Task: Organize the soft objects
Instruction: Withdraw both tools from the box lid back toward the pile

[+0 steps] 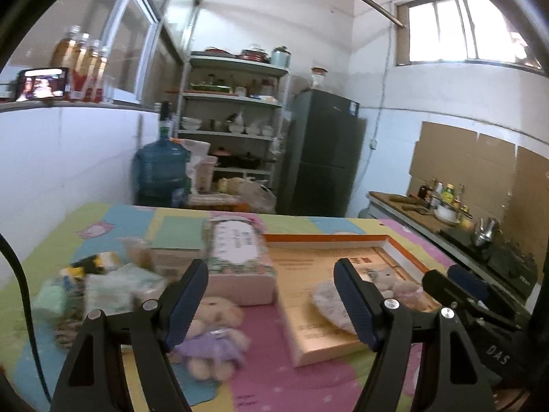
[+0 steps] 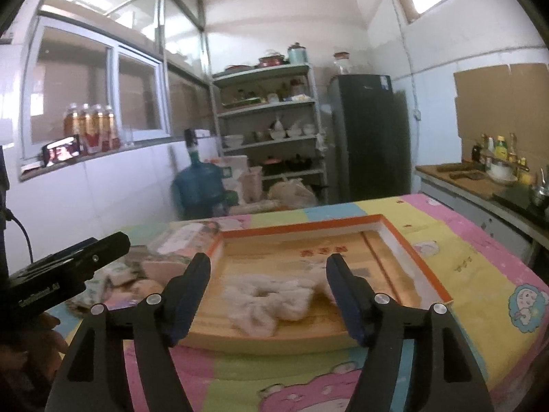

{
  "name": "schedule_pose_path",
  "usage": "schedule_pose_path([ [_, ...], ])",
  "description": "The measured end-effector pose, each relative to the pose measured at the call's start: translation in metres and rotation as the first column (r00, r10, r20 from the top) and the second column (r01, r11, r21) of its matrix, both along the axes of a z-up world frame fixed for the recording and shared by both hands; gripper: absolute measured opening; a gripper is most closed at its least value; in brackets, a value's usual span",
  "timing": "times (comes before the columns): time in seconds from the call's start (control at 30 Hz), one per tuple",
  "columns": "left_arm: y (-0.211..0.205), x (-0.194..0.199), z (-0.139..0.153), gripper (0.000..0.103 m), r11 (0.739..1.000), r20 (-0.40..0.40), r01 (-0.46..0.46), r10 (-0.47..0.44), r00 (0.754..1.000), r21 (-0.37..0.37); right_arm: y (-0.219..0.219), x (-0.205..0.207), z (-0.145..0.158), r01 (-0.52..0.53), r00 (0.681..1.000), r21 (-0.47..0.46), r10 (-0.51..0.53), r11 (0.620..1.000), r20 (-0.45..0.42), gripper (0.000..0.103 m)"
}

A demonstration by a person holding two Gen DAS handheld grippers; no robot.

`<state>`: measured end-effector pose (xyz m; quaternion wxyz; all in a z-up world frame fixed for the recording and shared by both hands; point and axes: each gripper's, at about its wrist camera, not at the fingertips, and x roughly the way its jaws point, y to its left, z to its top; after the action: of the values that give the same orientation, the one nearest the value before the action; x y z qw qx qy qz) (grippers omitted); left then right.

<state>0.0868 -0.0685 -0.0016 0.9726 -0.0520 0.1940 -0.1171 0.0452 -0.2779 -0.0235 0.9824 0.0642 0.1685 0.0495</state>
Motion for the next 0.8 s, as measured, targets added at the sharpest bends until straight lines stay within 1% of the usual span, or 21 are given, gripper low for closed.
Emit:
schedule_pose_path([
  [0.2,0.041,-0.024,0.005,0.075,0.994,0.033,-0.096,0.094,0.995,0.05,0.033,-0.007,0.006,-0.064,0.998,-0.016,0.064,0.998,0.008,0.074],
  [0.43,0.088,-0.043,0.002,0.075,0.981,0.055,-0.185,0.182,0.982,0.054,0.067,-0.006,0.004,-0.135,0.991,-0.024,0.135,0.991,-0.008,0.074],
  [0.6,0.116,-0.051,-0.003,0.075,0.975,0.051,-0.218,0.216,0.975,0.039,0.091,-0.002,0.0,-0.187,0.982,-0.032,0.186,0.982,-0.031,0.074],
  [0.8,0.139,-0.056,-0.014,0.075,0.974,0.037,-0.224,0.223,0.974,0.025,0.122,0.007,-0.004,-0.246,0.968,-0.048,0.243,0.968,-0.056,0.074],
])
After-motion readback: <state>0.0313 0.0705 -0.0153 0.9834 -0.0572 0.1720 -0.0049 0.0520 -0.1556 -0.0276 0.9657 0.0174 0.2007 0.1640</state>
